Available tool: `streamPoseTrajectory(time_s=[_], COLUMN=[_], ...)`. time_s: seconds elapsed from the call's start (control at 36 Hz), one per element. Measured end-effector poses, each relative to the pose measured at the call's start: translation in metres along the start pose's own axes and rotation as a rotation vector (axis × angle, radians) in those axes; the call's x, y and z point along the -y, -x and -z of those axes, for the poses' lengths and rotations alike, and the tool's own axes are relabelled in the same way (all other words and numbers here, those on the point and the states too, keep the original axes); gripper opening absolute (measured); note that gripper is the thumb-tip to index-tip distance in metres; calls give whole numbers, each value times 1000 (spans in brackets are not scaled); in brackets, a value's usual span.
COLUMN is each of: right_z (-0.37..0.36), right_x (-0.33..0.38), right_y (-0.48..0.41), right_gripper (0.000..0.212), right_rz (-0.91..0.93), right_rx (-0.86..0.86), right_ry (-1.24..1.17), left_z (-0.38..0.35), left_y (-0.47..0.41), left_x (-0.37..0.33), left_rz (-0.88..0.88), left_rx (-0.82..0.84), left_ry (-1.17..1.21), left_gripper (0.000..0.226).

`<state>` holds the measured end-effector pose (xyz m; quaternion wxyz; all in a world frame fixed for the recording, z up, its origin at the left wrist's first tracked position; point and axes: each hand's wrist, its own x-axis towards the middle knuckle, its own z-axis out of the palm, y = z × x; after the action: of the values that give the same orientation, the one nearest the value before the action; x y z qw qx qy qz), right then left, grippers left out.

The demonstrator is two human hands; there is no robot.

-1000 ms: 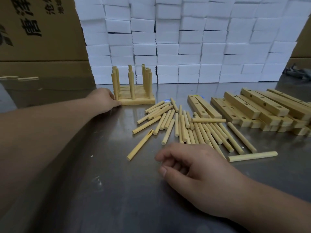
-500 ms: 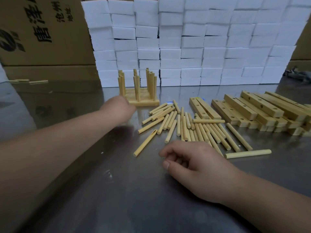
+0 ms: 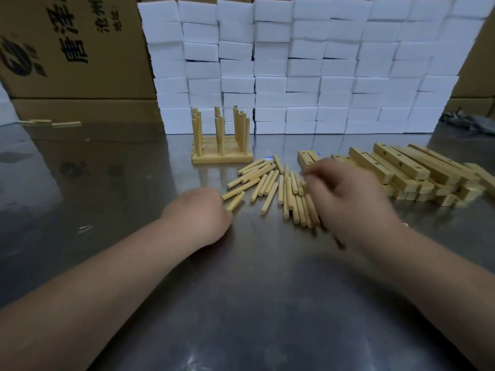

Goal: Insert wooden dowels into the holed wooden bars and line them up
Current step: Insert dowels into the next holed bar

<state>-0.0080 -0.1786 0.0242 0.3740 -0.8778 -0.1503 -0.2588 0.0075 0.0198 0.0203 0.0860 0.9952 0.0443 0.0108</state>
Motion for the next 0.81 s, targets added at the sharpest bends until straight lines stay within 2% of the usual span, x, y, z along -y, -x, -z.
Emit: streamPoseTrajectory(time_s=[0.14,0.19,0.31,0.42,0.47,0.61,0.75,0.81], right_z=[35,41,42,37,36,38,33,33], right_x=[-35,-48,-69,-80,-82,-79,-87,-88], right_y=[-34,-40,-44,-43,-43,-44,-44,-44], right_gripper=[35,42,48,41,38,40,32,29], right_rz=[-339,-458,-609,-606,-591,-507,-501,-490], right_rx=[-175,-156,13,181,171,3,135,122], right_ry=[207,260,456,689,702,728,862,864], left_z=[1,-1,-10,-17,-19,-18,-19,-20], left_y=[0,0,-2,2,6,8,9,9], left_x=[-5,-8,-12,-8,-5,-1,-2,-2], left_rz=[56,64,73,30,-3,-50,-87,-108], left_rx=[-10,-9,-38,-160,-183,-190,-207,-195], left_ry=[352,413,470,503,519,569,582,578], left_gripper=[27,26,24,20,20,21,23,22])
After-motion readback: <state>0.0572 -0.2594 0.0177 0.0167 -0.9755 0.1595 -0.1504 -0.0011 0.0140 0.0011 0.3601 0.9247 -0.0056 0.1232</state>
